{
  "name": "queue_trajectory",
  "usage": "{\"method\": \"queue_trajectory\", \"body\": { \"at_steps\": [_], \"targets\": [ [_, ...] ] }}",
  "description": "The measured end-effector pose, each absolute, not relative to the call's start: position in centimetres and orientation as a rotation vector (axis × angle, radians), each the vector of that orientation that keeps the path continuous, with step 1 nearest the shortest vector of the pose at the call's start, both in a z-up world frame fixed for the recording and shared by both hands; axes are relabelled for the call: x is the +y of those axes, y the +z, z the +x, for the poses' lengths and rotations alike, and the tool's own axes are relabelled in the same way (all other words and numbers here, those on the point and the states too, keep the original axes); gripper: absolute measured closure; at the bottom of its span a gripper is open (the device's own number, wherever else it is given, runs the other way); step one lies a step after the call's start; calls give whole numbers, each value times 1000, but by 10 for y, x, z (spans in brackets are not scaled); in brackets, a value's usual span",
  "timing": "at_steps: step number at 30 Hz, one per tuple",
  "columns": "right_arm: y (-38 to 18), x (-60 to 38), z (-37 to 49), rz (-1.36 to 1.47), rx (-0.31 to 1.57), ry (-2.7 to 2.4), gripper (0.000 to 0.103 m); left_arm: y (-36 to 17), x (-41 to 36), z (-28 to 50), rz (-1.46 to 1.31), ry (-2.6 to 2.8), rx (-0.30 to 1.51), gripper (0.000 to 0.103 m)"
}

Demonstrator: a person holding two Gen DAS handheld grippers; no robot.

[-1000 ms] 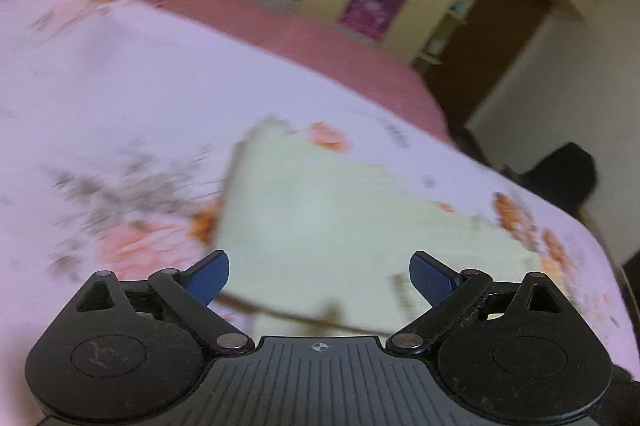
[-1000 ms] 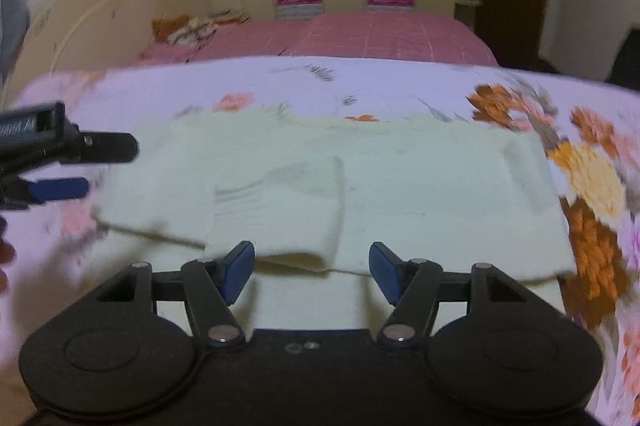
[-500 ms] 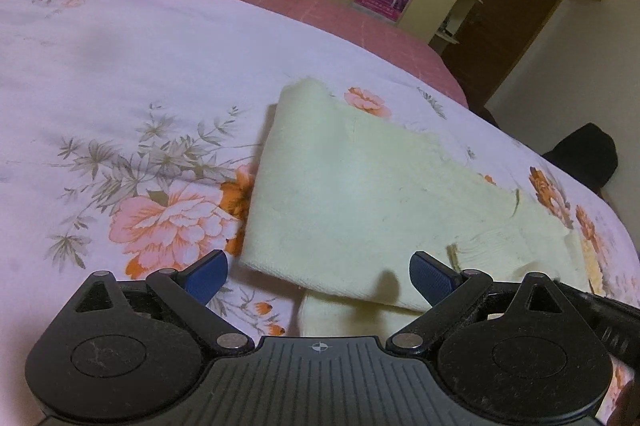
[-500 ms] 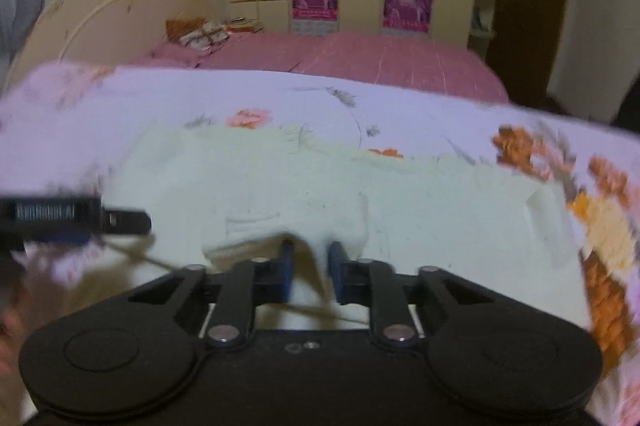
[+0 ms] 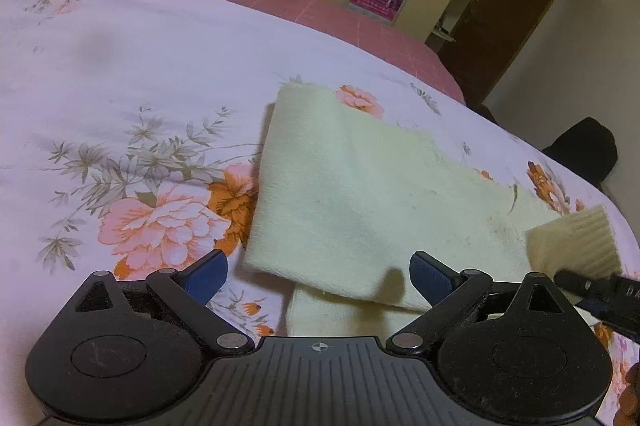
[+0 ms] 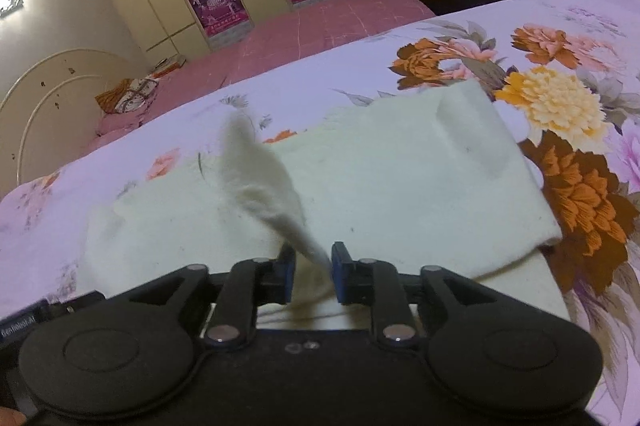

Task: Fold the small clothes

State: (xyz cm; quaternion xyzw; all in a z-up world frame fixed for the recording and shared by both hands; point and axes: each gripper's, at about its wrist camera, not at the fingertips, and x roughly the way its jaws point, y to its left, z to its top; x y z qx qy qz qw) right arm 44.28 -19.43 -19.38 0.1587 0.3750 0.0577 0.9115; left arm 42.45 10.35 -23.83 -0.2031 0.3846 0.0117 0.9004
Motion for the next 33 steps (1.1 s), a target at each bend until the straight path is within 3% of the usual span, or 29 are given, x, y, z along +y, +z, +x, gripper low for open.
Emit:
{"method": "queue_trajectory", "body": {
  "at_steps": [1,4,10,19,25,26,27,31,32,33],
  "targets": [
    [-193,-195,444,337,767,120,67,-238,103,425,-421,23,796,7],
    [-190,-202,445,343,739,106,67,-239,104,425,-418,23,797,7],
    [-194,-228,447,356,737,38,96,-240,101,426,-400,28,784,7],
    [-184,-232,441,289,678,35,98,-232,105,439,-441,43,732,7],
    [-206,-238,450,290,801,10,93,-234,118,465,-445,78,732,7],
    [-205,-240,447,301,791,7,88,-234,122,470,-452,80,726,9],
    [-203,-242,446,316,778,2,78,-235,126,476,-466,76,723,24],
    [-201,-252,452,358,757,-19,77,-244,141,498,-538,51,741,45],
    [-202,-254,454,367,764,-19,77,-245,142,500,-534,45,742,55],
    [-205,-254,456,372,772,-18,78,-246,142,503,-528,40,742,73]
  ]
}}
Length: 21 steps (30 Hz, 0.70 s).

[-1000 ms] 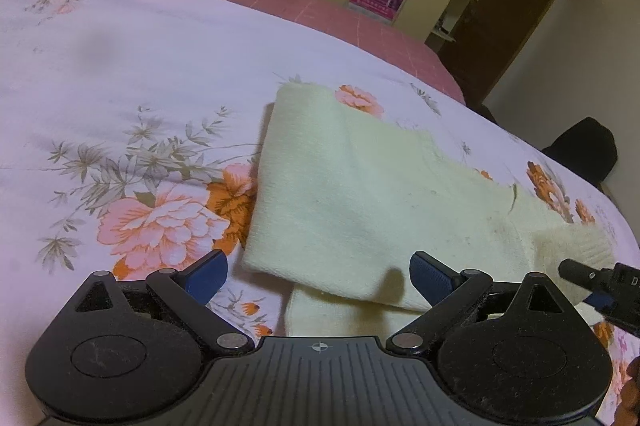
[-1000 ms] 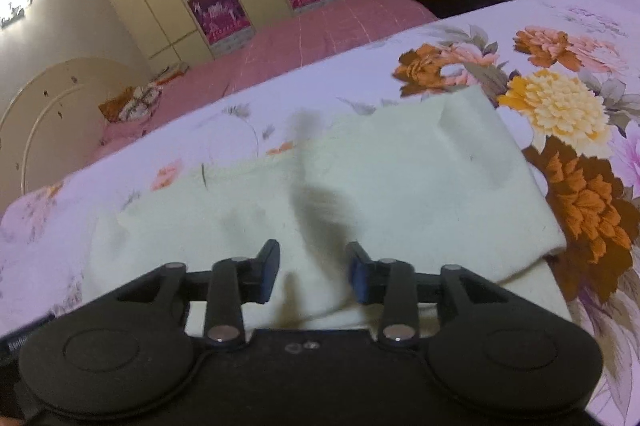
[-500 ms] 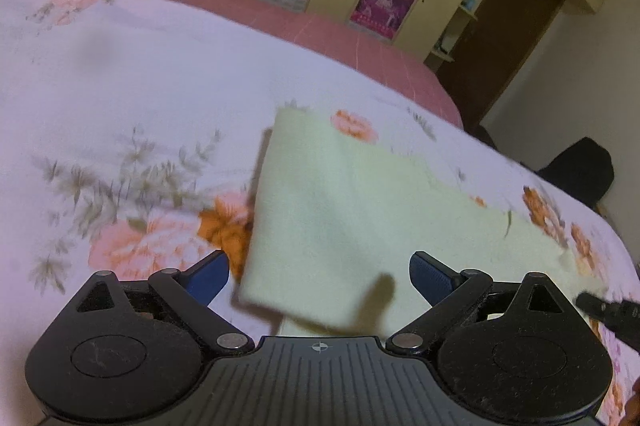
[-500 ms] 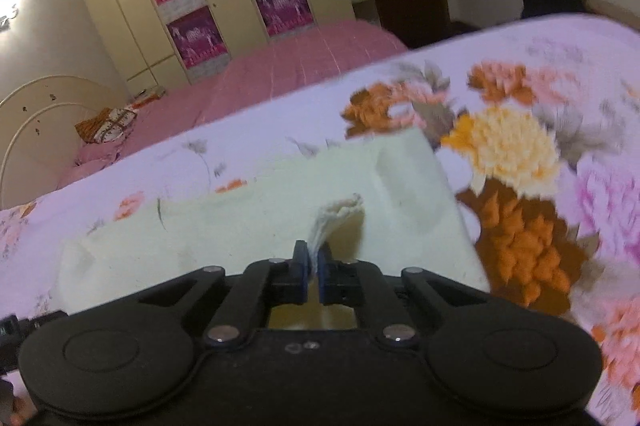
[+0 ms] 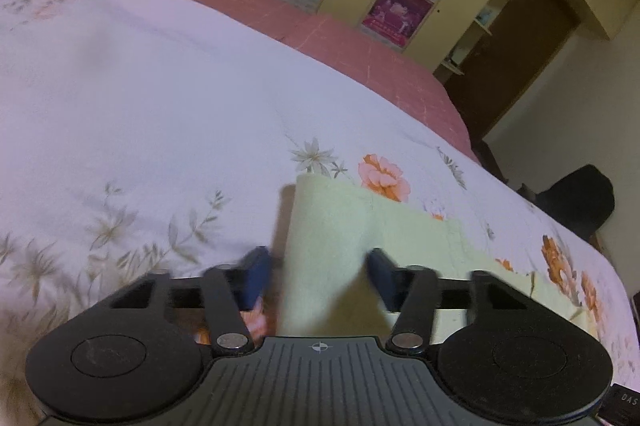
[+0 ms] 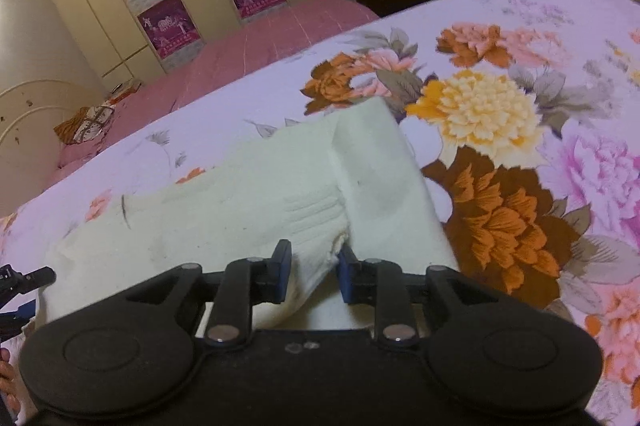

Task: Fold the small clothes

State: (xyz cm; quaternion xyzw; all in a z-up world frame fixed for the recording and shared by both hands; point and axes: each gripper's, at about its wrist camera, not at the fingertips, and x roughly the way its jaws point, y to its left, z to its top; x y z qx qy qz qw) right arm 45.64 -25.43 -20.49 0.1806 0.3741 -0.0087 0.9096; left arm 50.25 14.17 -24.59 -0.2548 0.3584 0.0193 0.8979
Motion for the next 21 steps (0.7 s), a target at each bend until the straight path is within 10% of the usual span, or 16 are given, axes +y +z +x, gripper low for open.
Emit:
{"method": "queue_trajectory", "body": {
  "at_steps": [2,11,16,21],
  "targets": [
    [-209,-254,458,367,778,-18,83,-248,140,505,-532,24,750,88],
    [-213,-259,461,276,758,-85,98,-250,141,506,-490,53,734,88],
    [-195,-260,450,247,686,-158,77,-225,137,483,-454,60,686,88],
    [-182,-247,449,247,680,-27,79,-224,106,464,-384,-50,723,88]
  ]
}}
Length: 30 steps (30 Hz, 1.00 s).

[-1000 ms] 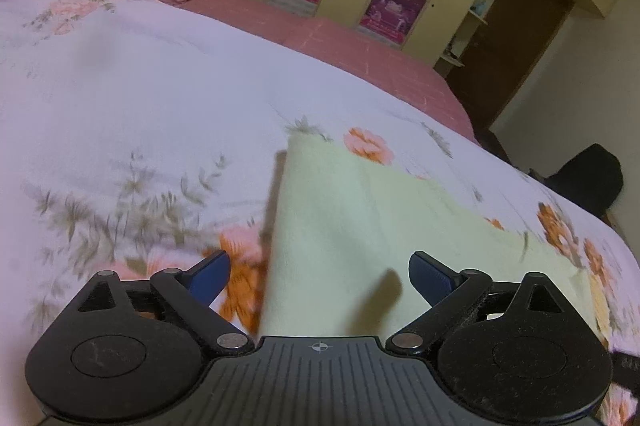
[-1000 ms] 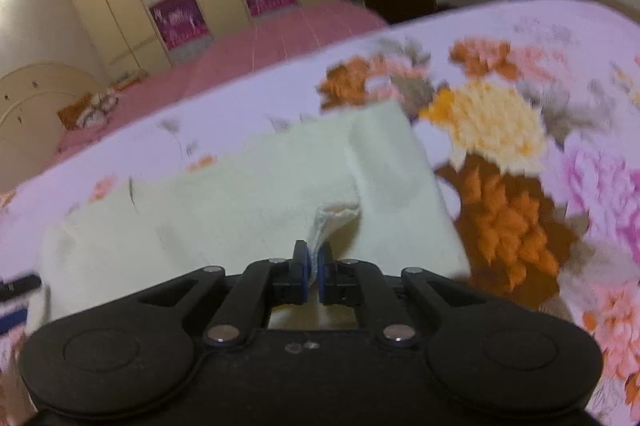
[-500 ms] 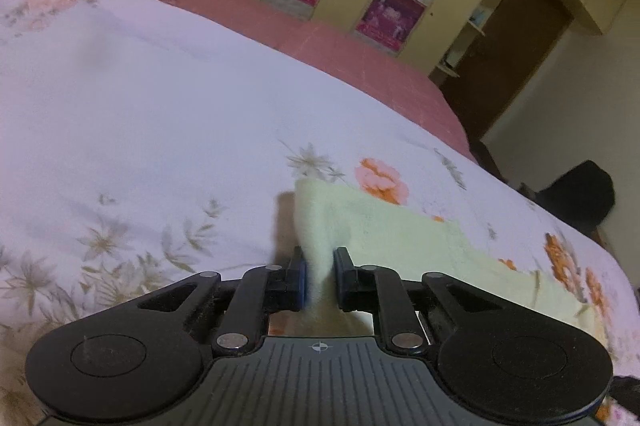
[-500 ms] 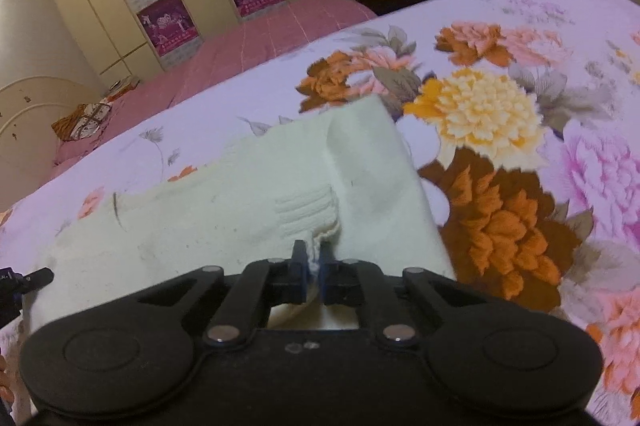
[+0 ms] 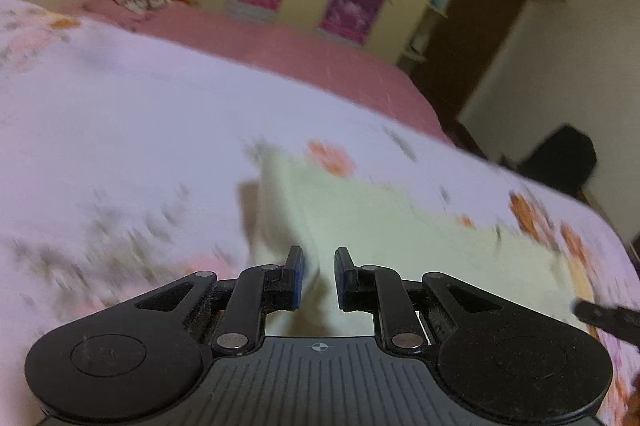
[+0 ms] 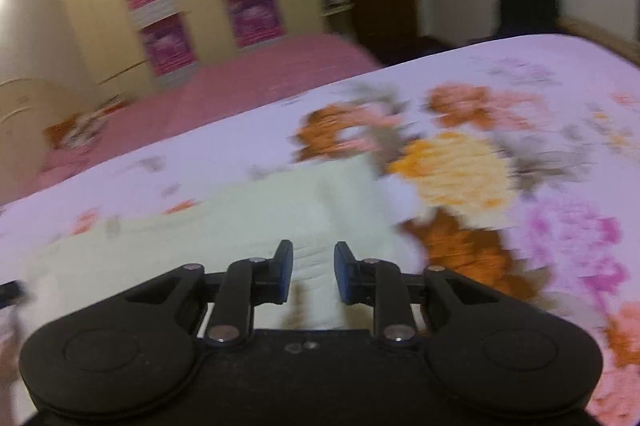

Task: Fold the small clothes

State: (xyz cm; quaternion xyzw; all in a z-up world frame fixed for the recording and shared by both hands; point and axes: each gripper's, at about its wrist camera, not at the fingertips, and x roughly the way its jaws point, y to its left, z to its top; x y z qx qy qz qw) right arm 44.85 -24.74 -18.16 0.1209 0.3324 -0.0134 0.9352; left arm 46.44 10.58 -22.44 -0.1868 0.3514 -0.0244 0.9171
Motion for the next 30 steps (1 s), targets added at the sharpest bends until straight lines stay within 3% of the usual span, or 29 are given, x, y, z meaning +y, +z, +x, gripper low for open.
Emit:
{"method": "queue_trajectory", "body": {
  "at_steps": [4,8,10,12,13,30],
  "targets": [
    [-204,-237,459,242,801,-12,82,-238,107,461,-374,-3,743,88],
    [-196,-245,453,262,799,-11,80,-224,119,453,-421,10,762,88],
    [-185,-249,444,269,774,-3,77,-216,119,440,-402,3,749,83],
    [-175,-247,431,242,749,13,76,-210,120,423,-385,2,740,40],
    [-171,-246,422,229,737,24,74,-208,119,412,-380,4,733,33],
    [-204,-200,331,78,897,188,73,-220,42,315,-203,-158,825,32]
  ]
}}
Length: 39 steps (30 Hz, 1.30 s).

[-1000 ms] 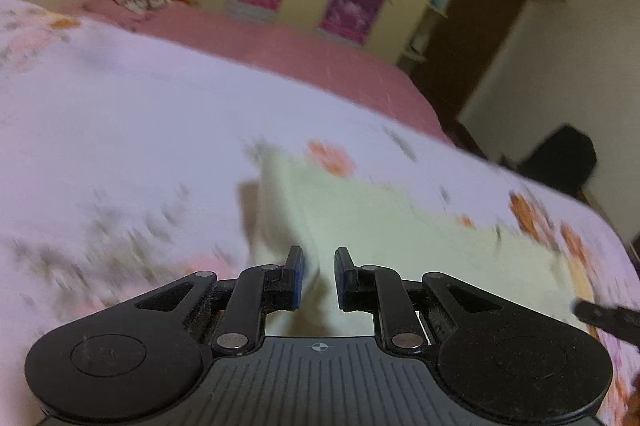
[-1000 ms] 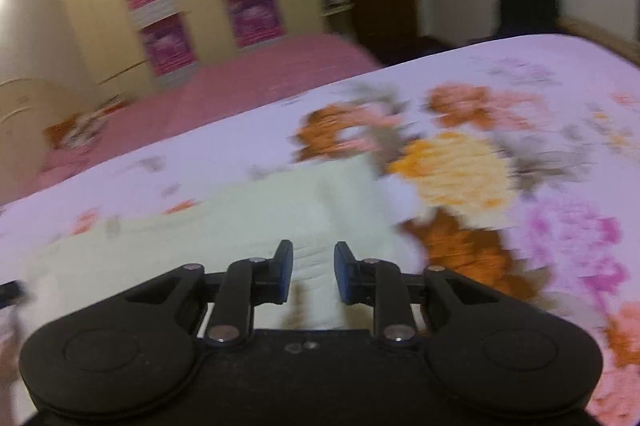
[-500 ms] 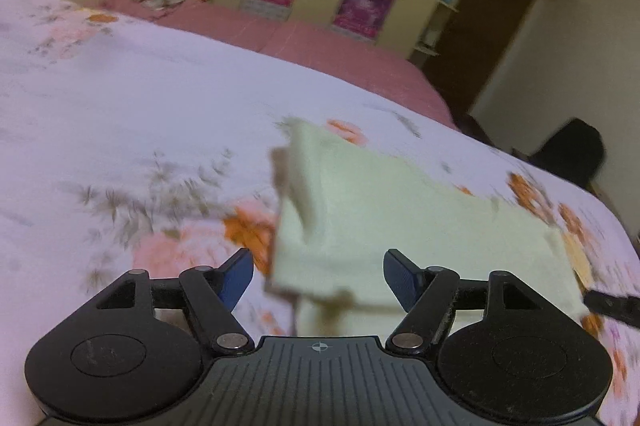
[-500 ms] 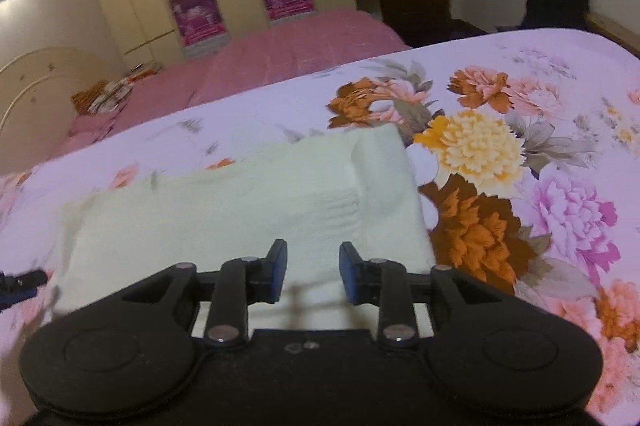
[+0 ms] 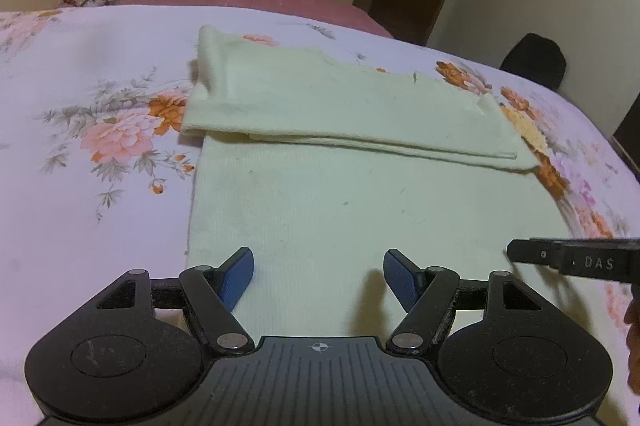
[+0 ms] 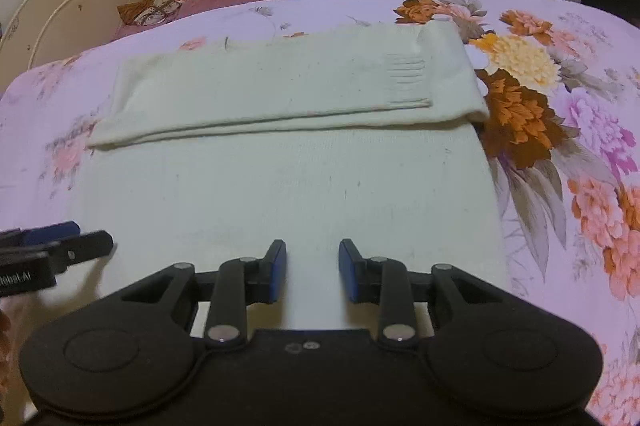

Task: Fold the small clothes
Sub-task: 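Release the sleeves and lift both tools away from the folded sweater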

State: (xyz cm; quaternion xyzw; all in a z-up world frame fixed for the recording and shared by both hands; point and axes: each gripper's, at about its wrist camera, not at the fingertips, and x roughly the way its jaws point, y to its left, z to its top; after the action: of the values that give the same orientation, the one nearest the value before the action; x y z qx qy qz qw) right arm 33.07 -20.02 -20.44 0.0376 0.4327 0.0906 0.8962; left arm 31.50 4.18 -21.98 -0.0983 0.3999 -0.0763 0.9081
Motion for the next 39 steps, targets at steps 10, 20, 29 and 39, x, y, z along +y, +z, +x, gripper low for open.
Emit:
{"method": "queue_trajectory", "body": {
  "at_steps": [10,20,29,39],
  "targets": [
    [-205,-227,314,59,916,132,73,-225,30,312,-149,-78,849,32],
    [-202,-252,304,56,915,135,73,-222,18,310,-117,-15,859,32],
    [-184,-240,282,43,868,259,71,-202,-17,274,-117,-81,845,32],
    [-195,-194,237,-27,917,418,72,-214,-29,218,-8,-110,876,32]
  ]
}}
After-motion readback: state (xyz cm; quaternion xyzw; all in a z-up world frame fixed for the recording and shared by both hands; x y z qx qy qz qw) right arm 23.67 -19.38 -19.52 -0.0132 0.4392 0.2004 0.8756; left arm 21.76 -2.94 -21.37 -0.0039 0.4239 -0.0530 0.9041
